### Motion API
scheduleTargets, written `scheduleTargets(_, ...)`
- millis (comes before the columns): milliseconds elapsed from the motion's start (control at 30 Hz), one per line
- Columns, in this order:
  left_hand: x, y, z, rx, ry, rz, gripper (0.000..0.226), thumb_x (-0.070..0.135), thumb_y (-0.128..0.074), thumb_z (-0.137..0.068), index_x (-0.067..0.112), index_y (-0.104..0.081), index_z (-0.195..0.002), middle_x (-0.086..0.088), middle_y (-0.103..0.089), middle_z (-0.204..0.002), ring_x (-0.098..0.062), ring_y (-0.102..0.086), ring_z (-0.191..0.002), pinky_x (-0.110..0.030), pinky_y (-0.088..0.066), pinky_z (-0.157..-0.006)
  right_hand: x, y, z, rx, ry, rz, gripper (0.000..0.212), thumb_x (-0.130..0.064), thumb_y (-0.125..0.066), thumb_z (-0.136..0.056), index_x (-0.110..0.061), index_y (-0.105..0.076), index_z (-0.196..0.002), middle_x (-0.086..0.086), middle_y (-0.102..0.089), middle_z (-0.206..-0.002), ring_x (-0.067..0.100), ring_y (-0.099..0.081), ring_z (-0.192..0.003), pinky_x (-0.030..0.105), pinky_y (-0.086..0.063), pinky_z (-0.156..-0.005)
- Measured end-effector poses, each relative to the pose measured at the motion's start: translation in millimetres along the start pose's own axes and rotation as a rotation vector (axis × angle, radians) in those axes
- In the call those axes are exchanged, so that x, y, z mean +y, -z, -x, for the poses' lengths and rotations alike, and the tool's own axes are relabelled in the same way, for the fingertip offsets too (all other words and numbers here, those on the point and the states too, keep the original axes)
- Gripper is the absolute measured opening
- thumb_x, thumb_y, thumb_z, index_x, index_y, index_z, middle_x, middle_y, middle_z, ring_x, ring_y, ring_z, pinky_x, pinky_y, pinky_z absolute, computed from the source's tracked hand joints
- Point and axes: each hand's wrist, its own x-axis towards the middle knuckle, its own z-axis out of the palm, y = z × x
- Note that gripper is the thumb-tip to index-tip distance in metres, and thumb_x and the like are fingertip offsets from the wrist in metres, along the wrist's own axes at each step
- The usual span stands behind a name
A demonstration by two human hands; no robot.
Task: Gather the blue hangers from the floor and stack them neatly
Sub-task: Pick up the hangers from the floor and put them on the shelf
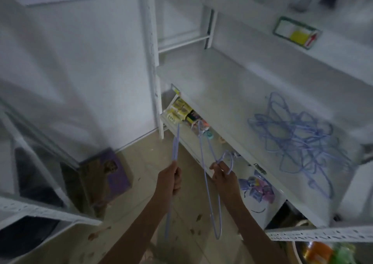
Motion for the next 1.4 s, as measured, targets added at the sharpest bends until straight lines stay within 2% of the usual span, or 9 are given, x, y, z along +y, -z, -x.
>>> scheduleTargets(100, -10.2, -33.0, 0.6, -0.068, -0.038, -0.089, 0.052, 0.038, -0.044, -0.106, 0.022, -0.046, -0.057, 0.007, -0.026, -0.046, -0.008, -0.017, -0.035, -0.016, -0.012, -0.041, 7.5, 29.1, 13.0, 0.04, -0.013, -0.057, 0.029, -0.016, -0.045, -0.11, -0.002, -0.058, -0.088, -0.011, -0.043, -0.049, 0.014, -0.04, -0.047, 0.028, -0.034, -0.05)
scheduleTargets(200, -23.3, -64.6, -1.4, -0.149, -0.062, -0.183, 0.047, 0.032, -0.045, -0.107, 0.018, -0.045, -0.062, 0.006, -0.027, -0.044, -0.008, -0.018, -0.032, -0.021, -0.008, -0.043, 21.3, 54.3, 28.1, 0.174, -0.094, -0.031, 0.028, -0.022, -0.046, -0.109, -0.021, -0.064, -0.087, -0.01, -0.048, -0.048, 0.009, -0.047, -0.049, 0.025, -0.038, -0.053)
scheduleTargets(333, -20.8, -103.4, -22.2, -0.19, -0.081, -0.242, 0.044, 0.032, -0.051, -0.105, 0.016, -0.052, -0.063, 0.005, -0.03, -0.043, -0.008, -0.021, -0.031, -0.02, -0.012, -0.041, 27.4, 86.3, 21.0, 0.252, -0.124, -0.02, 0.027, -0.023, -0.045, -0.109, -0.028, -0.064, -0.091, -0.01, -0.052, -0.058, 0.016, -0.052, -0.059, 0.041, -0.044, -0.062)
scheduleTargets(467, -0.6, -153.1, -52.1, -0.218, -0.092, -0.274, 0.037, 0.027, -0.046, -0.107, 0.008, -0.064, -0.081, 0.008, -0.029, -0.038, -0.005, -0.019, -0.028, -0.011, -0.017, -0.038, 23.3, 115.2, -11.9, 0.313, -0.1, -0.277, 0.028, -0.005, -0.04, -0.11, -0.007, -0.061, -0.092, 0.007, -0.045, -0.065, 0.015, -0.042, -0.058, 0.033, -0.037, -0.062)
scheduleTargets(667, 58.4, -215.3, -95.6, -0.321, -0.246, -0.337, 0.034, 0.025, -0.047, -0.106, 0.011, -0.068, -0.082, 0.011, -0.029, -0.038, -0.003, -0.02, -0.028, -0.008, -0.018, -0.04, 6.5, 150.9, -47.3, 0.386, -0.084, -0.417, 0.033, -0.012, -0.036, -0.112, 0.015, -0.053, -0.104, -0.014, -0.044, -0.057, 0.005, -0.032, -0.047, 0.016, -0.028, -0.046)
scheduleTargets(867, 82.4, -257.1, -147.8, -0.358, -0.537, -0.709, 0.034, 0.03, -0.054, -0.102, 0.016, -0.076, -0.082, 0.003, -0.044, -0.047, -0.018, -0.041, -0.046, -0.026, -0.029, -0.048, 3.4, 180.6, -76.5, 0.526, -0.121, -0.771, 0.032, -0.032, -0.033, -0.112, -0.017, -0.059, -0.101, -0.005, -0.044, -0.061, 0.005, -0.038, -0.045, 0.018, -0.032, -0.04)
scheduleTargets(1000, 78.2, -285.2, -178.1, -0.371, -0.584, -0.869, 0.036, 0.035, -0.052, -0.102, 0.024, -0.08, -0.082, 0.011, -0.063, -0.055, -0.006, -0.055, -0.053, -0.025, -0.035, -0.05, 8.9, 206.7, -92.3, 0.674, -0.156, -0.941, 0.031, -0.032, -0.033, -0.112, -0.017, -0.059, -0.103, -0.007, -0.049, -0.057, 0.004, -0.043, -0.043, 0.017, -0.036, -0.037)
scheduleTargets(1100, 68.1, -310.4, -198.4, -0.414, -0.68, -0.99, 0.037, 0.031, -0.052, -0.102, 0.015, -0.083, -0.09, -0.006, -0.079, -0.083, -0.022, -0.069, -0.073, -0.023, -0.036, -0.061, 17.0, 226.4, -99.2, 0.845, -0.197, -1.097, 0.027, -0.032, -0.038, -0.111, -0.019, -0.061, -0.102, -0.007, -0.049, -0.053, 0.006, -0.043, -0.041, 0.017, -0.036, -0.037)
scheduleTargets(1400, 29.8, -374.1, -226.6, -0.493, -0.619, -1.138, 0.032, 0.023, -0.054, -0.1, 0.005, -0.081, -0.102, -0.02, -0.078, -0.103, -0.033, -0.072, -0.098, -0.028, -0.048, -0.075, 47.1, 268.4, -125.1, 0.967, -0.283, -1.192, 0.024, -0.03, -0.039, -0.111, -0.021, -0.058, -0.098, -0.007, -0.046, -0.05, 0.005, -0.033, -0.036, 0.018, -0.024, -0.035)
